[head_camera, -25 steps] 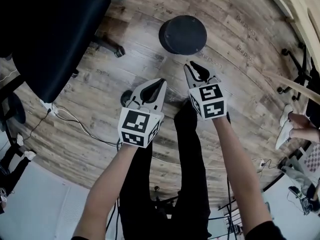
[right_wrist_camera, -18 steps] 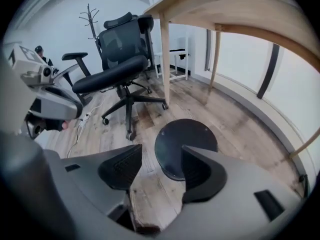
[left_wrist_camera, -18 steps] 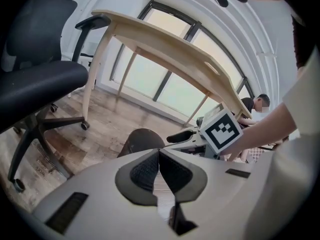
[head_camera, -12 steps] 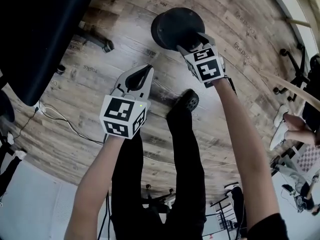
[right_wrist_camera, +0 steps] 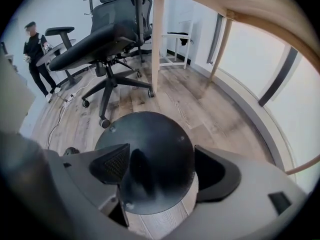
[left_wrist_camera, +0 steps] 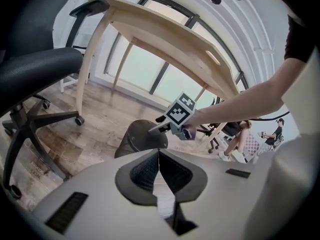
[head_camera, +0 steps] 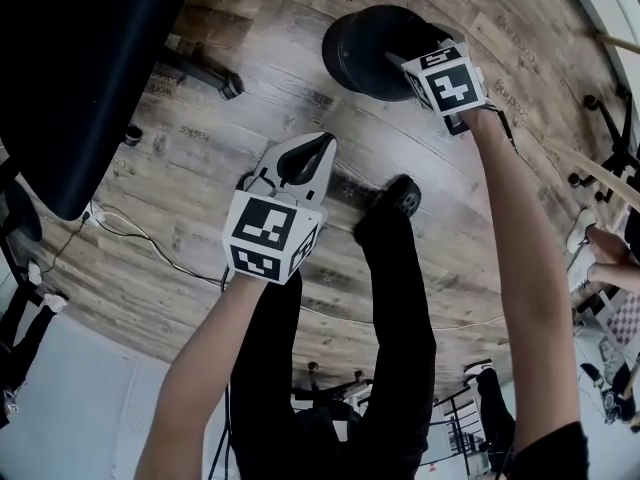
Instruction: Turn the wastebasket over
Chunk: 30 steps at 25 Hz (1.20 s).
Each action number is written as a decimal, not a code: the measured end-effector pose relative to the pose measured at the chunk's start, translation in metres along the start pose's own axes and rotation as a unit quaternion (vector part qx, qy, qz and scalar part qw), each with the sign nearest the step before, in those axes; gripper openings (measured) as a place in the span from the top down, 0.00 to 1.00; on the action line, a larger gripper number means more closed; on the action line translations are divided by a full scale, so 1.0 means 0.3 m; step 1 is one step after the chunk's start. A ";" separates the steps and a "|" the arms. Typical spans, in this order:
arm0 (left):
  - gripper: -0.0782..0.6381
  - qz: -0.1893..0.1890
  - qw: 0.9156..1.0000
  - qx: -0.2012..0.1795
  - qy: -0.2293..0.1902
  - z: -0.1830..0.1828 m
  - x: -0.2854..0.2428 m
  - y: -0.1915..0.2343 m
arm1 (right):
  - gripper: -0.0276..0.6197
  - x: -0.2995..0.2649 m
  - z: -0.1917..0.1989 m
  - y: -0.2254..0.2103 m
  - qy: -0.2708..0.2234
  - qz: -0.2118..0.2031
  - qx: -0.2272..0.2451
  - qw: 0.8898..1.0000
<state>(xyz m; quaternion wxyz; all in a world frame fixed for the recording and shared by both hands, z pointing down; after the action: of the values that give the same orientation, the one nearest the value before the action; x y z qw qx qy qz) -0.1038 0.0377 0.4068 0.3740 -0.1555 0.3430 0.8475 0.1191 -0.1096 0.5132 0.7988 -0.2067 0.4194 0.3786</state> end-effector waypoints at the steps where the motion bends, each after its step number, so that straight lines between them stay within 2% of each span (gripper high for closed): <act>1: 0.87 0.001 1.000 0.001 -0.001 -0.001 -0.007 0.002 | 0.38 -0.009 -0.002 -0.015 0.004 -0.002 -0.005 1.000; 5: 0.87 0.011 1.000 0.009 0.000 -0.005 -0.012 0.017 | 0.37 -0.036 0.011 -0.071 0.017 -0.027 -0.046 0.998; 8: 0.87 0.009 1.000 0.011 0.003 0.001 -0.009 0.034 | 0.37 -0.052 0.027 -0.092 0.028 -0.045 -0.056 0.997; 14: 0.87 0.000 1.000 0.015 0.008 0.014 -0.014 0.058 | 0.37 -0.037 0.034 -0.106 0.032 -0.041 -0.089 0.995; 20: 0.87 -0.018 1.000 0.019 0.014 0.027 -0.032 0.062 | 0.37 -0.040 0.059 -0.036 0.018 -0.051 -0.058 0.997; 24: 0.87 -0.018 0.999 0.012 0.037 0.066 -0.054 0.064 | 0.37 -0.028 0.064 0.044 0.004 -0.052 -0.020 0.998; 30: 0.87 -0.034 0.997 0.003 0.072 0.146 -0.108 0.080 | 0.37 -0.016 0.073 0.124 0.008 -0.074 0.002 0.997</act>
<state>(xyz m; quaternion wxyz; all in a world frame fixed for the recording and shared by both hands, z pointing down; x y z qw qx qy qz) -0.1001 0.0395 0.4661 0.3773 -0.2266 0.3661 0.8199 0.0996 -0.0741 0.5291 0.8216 -0.2387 0.4099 0.3162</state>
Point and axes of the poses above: the fingertips, and each gripper's own axes: x backward along the fingers, y to its left, z out of its underside, the point moved 10 cm from there along x, backward along the fingers, and after that the axes turned 11 degrees about -y, right-handed, at the moved point
